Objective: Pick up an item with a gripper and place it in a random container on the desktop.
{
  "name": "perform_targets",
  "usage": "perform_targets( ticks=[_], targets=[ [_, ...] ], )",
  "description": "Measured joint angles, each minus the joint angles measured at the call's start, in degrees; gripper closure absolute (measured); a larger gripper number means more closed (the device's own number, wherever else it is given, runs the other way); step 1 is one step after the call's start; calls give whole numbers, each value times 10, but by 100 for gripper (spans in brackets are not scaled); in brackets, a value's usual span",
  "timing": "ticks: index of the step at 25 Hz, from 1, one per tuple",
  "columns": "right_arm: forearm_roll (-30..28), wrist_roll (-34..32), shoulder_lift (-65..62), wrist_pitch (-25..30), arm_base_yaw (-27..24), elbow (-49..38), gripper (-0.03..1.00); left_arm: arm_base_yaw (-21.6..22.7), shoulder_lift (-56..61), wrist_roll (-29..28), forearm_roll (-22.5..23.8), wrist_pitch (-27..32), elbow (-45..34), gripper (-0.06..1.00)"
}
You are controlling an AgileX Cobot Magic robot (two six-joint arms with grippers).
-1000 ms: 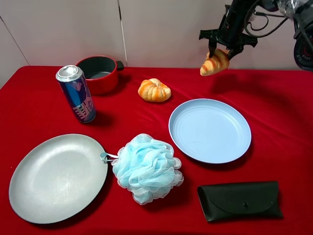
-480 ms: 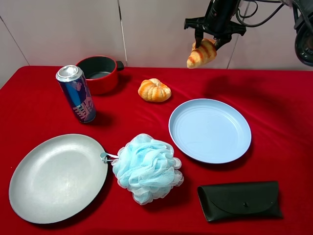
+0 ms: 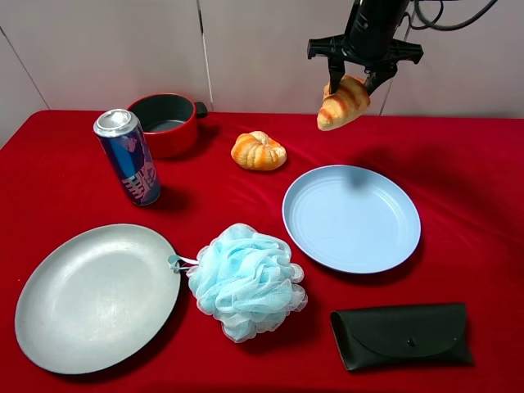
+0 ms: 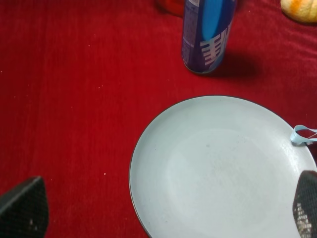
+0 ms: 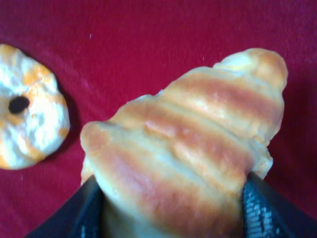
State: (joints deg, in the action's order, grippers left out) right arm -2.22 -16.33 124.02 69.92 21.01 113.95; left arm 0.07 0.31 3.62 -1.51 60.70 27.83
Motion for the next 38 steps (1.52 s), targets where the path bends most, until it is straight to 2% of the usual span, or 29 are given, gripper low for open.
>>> perform_targets(
  ticks=[14, 22, 27, 38],
  targets=[
    [-7, -5, -130, 0, 12, -198, 57, 0, 0, 0, 0, 0, 0, -5],
    [-4, -20, -184, -50, 15, -302, 57, 0, 0, 0, 0, 0, 0, -5],
    [-10, -34, -194, -78, 49, -355, 57, 0, 0, 0, 0, 0, 0, -5],
    [-17, -63, -194, -188, 74, -458, 57, 0, 0, 0, 0, 0, 0, -5]
  ],
)
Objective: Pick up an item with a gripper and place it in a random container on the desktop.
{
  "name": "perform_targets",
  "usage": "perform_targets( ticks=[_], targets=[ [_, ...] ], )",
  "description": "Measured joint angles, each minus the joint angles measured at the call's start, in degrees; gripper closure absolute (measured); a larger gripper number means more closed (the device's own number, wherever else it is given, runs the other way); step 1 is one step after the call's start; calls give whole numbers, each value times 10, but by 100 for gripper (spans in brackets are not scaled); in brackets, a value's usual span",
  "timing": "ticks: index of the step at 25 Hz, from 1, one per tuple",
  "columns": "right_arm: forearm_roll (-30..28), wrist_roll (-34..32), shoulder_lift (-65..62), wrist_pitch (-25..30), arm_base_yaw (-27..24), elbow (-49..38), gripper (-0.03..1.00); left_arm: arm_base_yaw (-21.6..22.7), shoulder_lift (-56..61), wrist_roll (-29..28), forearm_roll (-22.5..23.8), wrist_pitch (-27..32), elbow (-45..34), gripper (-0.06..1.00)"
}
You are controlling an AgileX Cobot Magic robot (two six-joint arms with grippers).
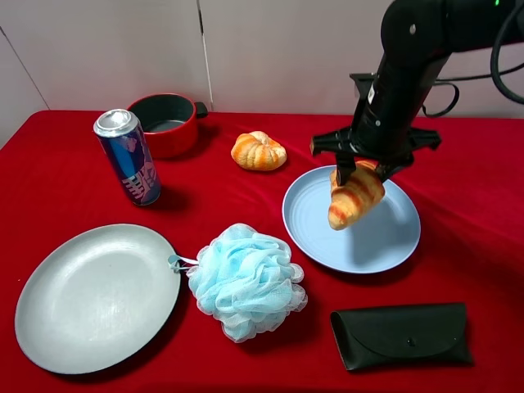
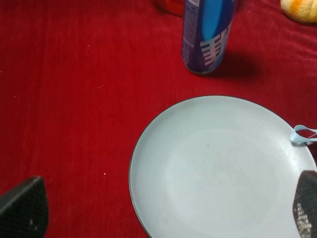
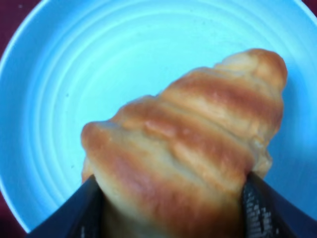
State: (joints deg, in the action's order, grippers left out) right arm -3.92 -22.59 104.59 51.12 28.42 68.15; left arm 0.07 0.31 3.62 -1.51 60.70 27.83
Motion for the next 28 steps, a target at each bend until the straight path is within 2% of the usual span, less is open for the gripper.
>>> perform_targets(
  ticks=[5, 10, 19, 20, 24, 28],
  targets=[
    [-14, -16, 0, -34, 0, -28, 57, 0, 0, 0, 0, 0, 0, -5],
    [-40, -36, 7, -37, 0, -29, 57, 0, 0, 0, 0, 0, 0, -5],
    [-45, -39, 19, -44, 0, -29, 57, 0, 0, 0, 0, 0, 0, -5],
    [-45, -39, 19, -44, 0, -29, 56, 0, 0, 0, 0, 0, 0, -5],
    [-45, -40, 19, -44, 0, -29, 33, 0, 0, 0, 0, 0, 0, -5],
    [-45, -40, 19, -43, 0, -29, 28, 0, 0, 0, 0, 0, 0, -5]
  ],
)
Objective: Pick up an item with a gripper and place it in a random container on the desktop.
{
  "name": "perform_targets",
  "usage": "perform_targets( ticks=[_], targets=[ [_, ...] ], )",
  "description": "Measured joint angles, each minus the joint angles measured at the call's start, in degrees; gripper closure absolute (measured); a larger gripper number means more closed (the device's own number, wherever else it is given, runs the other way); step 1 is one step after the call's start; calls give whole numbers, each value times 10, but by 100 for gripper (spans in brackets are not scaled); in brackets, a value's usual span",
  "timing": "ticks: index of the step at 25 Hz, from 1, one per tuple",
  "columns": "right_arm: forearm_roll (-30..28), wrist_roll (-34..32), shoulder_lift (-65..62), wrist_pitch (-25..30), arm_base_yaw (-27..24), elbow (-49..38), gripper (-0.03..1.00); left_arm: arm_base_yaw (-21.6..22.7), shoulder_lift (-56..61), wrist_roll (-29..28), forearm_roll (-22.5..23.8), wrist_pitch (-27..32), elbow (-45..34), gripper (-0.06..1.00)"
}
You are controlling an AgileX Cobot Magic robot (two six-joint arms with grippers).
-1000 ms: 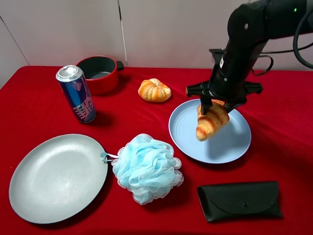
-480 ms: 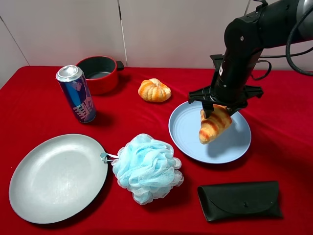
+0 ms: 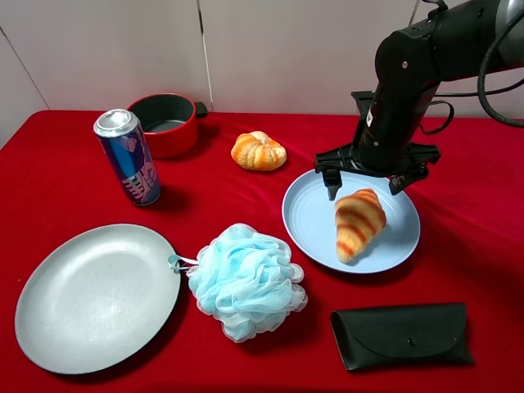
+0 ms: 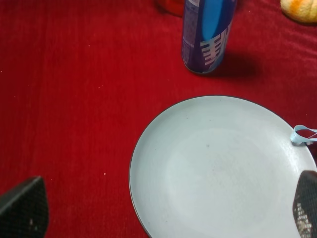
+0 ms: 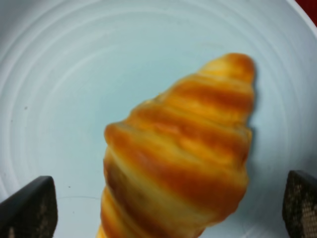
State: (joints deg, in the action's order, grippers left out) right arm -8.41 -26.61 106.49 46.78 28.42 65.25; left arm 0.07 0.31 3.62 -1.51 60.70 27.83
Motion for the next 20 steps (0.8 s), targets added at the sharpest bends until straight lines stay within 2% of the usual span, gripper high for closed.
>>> perform_targets(
  ticks=[8, 15, 20],
  targets=[
    [0, 0, -1, 21, 0, 2, 28, 0, 0, 0, 0, 0, 0, -5],
    [1, 8, -60, 70, 0, 3, 28, 0, 0, 0, 0, 0, 0, -5],
    [20, 42, -134, 123, 0, 4, 28, 0, 0, 0, 0, 0, 0, -5]
  ],
)
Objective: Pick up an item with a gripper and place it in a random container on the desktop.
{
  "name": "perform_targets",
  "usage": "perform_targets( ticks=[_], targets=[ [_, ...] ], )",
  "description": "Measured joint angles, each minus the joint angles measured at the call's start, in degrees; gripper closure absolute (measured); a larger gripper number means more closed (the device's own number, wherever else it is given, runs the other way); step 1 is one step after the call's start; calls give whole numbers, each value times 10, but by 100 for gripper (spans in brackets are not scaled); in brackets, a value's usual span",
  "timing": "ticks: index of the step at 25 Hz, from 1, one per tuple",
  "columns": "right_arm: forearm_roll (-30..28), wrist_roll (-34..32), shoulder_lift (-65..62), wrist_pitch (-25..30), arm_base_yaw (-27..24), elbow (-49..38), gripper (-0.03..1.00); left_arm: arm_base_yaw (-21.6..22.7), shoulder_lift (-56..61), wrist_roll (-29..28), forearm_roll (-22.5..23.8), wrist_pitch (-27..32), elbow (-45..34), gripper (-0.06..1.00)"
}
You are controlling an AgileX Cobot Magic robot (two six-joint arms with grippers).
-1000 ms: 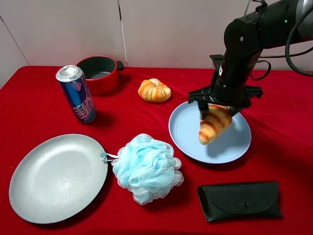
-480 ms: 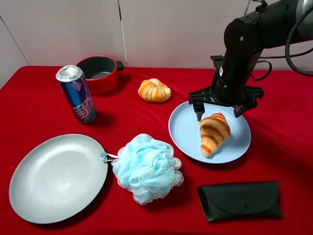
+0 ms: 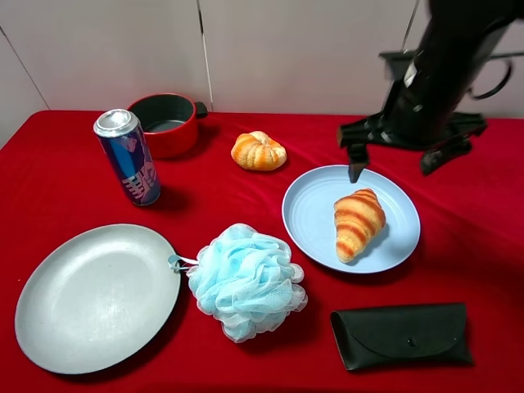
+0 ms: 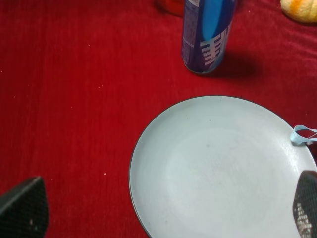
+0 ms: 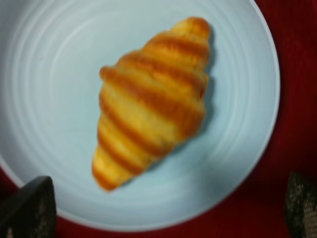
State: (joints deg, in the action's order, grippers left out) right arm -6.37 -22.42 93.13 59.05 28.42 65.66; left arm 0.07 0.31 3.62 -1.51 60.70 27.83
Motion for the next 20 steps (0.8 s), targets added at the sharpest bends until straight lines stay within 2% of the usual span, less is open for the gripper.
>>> perform_targets(
  ticks=[10, 20],
  targets=[
    [71, 82, -151, 102, 0, 0, 28, 0, 0, 0, 0, 0, 0, -5],
    [114, 92, -304, 106, 0, -8, 28, 0, 0, 0, 0, 0, 0, -5]
  ],
)
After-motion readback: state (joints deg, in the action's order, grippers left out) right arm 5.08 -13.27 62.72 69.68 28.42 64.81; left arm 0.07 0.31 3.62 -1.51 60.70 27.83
